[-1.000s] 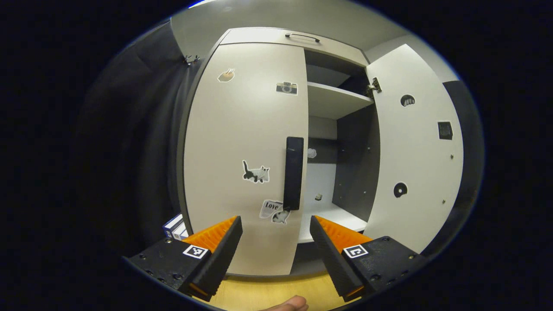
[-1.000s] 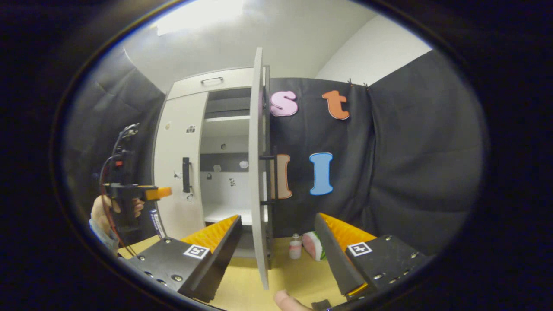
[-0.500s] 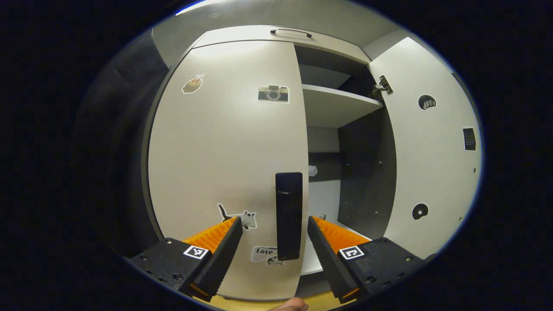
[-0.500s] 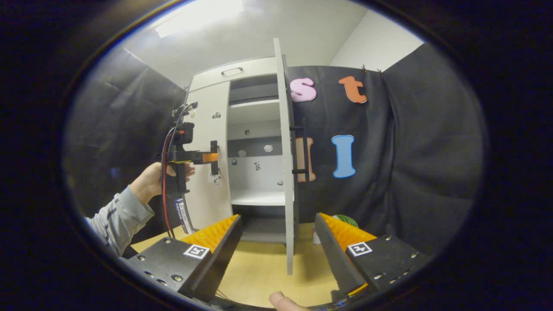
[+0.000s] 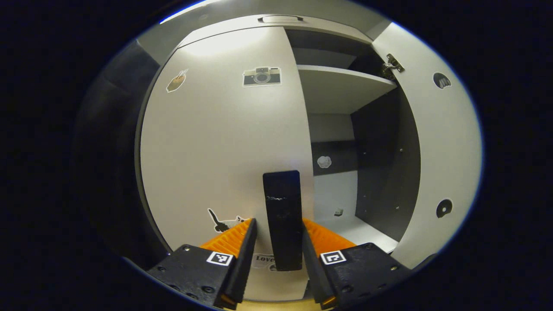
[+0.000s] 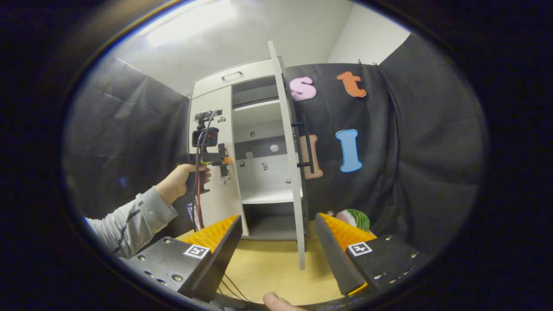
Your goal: Open the right door of the double-door shoe cabinet with the right hand, and open the left door with the left hand.
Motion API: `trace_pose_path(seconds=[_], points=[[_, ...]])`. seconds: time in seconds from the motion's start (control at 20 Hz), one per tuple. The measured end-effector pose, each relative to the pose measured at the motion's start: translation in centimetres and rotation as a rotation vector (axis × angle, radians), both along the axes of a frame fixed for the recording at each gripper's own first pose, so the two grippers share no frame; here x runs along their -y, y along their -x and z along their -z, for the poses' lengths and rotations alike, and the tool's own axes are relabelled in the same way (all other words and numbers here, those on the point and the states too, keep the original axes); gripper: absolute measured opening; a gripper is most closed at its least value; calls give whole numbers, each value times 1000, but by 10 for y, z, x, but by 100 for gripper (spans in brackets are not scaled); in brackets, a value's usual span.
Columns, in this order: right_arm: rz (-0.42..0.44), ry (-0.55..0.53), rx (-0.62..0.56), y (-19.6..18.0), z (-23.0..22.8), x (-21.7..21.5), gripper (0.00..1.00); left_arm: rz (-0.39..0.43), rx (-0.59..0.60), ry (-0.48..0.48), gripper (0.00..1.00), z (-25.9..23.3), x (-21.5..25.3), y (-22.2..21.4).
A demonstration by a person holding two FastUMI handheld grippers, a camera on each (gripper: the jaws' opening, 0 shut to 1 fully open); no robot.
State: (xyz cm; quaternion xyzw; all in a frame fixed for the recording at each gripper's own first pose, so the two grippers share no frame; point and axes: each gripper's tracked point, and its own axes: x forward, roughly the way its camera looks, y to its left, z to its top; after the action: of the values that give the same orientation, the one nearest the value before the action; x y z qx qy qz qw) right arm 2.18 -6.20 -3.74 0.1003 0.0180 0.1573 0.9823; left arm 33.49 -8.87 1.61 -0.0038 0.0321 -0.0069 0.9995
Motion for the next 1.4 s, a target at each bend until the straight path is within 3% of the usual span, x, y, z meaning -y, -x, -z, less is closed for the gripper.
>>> trace_pose_path(seconds=[0.05, 0.1, 0.25, 0.65, 1.1, 1.4], points=[[22, 0, 4, 0, -1, 6, 100, -11, 7, 8, 44, 0, 1, 0], [42, 0, 8, 0, -1, 10, 100, -22, 0, 5, 37, 2, 0, -3], [74, -17, 9, 6, -2, 14, 100, -6, 5, 8, 28, 2, 1, 0], [116, -6, -18, 31, 7, 11, 100, 28, 3, 44, 24, 4, -3, 24], [151, -69, 34, 105, -21, 6, 97, 70, -33, 38, 23, 2, -34, 94], [143, 16, 49, 140, -27, -11, 100, 77, -33, 27, 22, 2, -58, 129]])
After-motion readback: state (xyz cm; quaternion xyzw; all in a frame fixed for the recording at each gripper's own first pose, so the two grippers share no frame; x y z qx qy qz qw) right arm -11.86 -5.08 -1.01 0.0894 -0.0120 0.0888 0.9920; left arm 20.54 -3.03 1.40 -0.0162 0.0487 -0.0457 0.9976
